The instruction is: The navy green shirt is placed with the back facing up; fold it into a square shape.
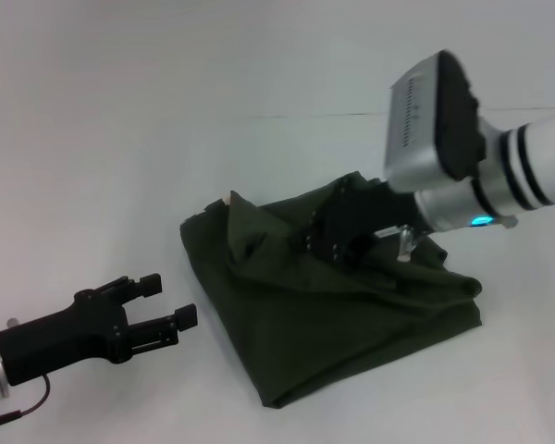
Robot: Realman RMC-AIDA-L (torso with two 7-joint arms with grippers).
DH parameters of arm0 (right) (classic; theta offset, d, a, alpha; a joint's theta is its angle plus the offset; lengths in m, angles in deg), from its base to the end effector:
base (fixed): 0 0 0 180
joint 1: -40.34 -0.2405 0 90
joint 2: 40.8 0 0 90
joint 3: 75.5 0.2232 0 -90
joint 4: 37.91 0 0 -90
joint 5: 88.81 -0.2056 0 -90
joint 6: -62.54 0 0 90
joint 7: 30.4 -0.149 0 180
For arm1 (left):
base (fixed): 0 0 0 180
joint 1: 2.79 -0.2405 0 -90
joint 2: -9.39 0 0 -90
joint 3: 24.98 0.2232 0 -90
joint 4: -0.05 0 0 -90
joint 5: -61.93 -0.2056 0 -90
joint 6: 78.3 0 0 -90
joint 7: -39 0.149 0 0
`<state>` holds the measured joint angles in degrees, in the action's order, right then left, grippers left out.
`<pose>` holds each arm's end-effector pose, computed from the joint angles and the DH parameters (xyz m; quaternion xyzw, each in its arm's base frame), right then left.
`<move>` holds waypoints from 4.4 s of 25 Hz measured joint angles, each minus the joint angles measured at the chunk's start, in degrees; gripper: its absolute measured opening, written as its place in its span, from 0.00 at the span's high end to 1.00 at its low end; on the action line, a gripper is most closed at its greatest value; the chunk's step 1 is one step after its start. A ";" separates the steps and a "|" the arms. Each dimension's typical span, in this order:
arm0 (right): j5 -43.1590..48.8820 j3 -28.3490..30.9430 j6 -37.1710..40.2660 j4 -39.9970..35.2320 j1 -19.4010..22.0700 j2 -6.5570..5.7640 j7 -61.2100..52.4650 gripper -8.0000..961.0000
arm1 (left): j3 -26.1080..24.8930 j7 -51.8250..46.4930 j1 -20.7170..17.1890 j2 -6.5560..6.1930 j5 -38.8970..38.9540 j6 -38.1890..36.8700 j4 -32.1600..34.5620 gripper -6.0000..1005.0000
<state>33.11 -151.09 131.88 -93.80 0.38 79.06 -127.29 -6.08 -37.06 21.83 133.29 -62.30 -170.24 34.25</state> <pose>0.1316 0.3666 -0.0353 -0.9911 0.0289 0.0161 0.1287 -0.2753 0.2698 -0.0018 -0.8804 -0.3261 -0.2976 0.1733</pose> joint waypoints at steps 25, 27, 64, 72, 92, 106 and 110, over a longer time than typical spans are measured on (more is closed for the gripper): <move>-4.43 19.39 -12.09 10.71 2.46 -0.06 5.26 0.87 | 0.00 -1.34 1.34 -0.32 1.02 -0.01 -0.18 0.10; -5.22 19.40 -14.55 11.70 2.32 -0.04 5.26 0.87 | 0.00 -1.56 1.34 -0.35 1.02 0.08 -0.06 0.10; -21.15 41.26 14.26 10.51 13.48 -3.72 0.62 0.06 | -1.88 -22.40 6.07 -0.46 4.46 15.96 -4.06 0.10; -17.97 40.37 21.54 7.69 12.24 -6.99 2.06 0.02 | -0.64 -26.35 8.46 -0.20 4.16 21.52 -6.84 0.10; -10.46 38.58 25.91 7.05 10.78 -6.20 9.24 0.03 | 0.73 -37.14 11.23 -0.44 4.51 25.25 -11.27 0.10; -10.69 39.20 25.75 7.34 11.31 -5.61 10.59 0.03 | 1.81 -31.79 13.83 -0.07 4.33 32.51 -12.65 0.10; -10.73 39.70 25.75 7.44 11.16 -5.52 10.59 0.03 | 3.26 -31.38 14.53 0.01 4.54 34.78 -13.24 0.10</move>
<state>22.38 -111.39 157.64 -86.35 11.54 73.54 -116.70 -2.82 -68.43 36.36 133.30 -57.77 -135.46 21.01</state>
